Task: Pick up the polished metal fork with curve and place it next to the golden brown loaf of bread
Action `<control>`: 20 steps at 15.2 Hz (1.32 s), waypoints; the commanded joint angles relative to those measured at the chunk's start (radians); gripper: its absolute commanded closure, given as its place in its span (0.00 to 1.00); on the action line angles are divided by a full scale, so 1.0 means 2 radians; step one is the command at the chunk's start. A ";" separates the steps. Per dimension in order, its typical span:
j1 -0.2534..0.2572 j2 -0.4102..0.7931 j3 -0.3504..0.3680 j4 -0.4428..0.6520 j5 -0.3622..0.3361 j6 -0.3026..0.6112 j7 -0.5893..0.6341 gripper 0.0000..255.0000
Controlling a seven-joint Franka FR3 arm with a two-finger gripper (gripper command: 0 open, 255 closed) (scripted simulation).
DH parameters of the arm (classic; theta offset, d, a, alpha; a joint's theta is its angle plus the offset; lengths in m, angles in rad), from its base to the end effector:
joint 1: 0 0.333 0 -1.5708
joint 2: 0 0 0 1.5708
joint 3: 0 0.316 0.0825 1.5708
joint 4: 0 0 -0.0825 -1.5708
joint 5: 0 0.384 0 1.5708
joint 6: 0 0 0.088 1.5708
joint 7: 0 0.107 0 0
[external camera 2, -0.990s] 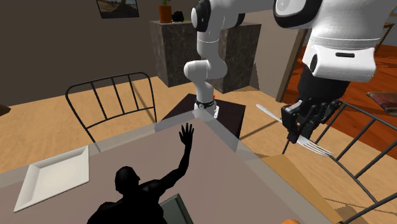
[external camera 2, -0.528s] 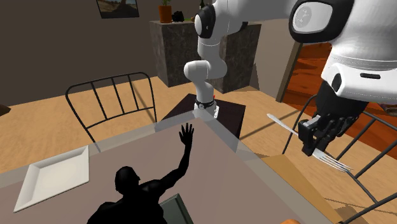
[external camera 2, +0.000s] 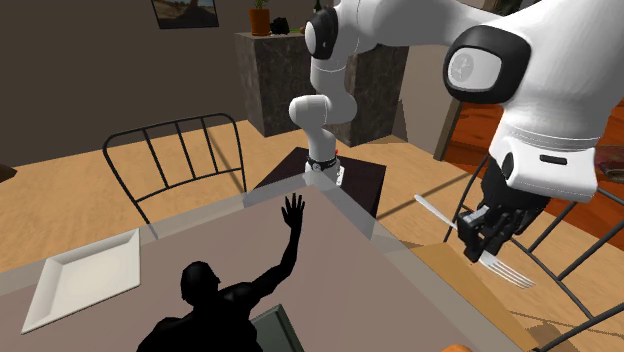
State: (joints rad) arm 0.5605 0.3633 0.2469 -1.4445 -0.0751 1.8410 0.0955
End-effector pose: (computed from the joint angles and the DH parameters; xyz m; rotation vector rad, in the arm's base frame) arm 0.4862 0.4644 0.4910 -2.9140 -1.0851 -0.0524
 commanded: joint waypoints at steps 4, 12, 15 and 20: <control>-0.001 0.003 -0.001 -0.029 -0.001 0.033 0.001 1.00; -0.001 0.013 -0.002 -0.069 -0.004 0.082 0.003 1.00; -0.001 0.019 -0.003 -0.082 -0.006 0.100 0.004 1.00; -0.001 0.030 -0.005 -0.100 -0.009 0.129 0.006 1.00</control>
State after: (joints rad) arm 0.5588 0.4187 0.2379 -1.6367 -0.0928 2.0867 0.1059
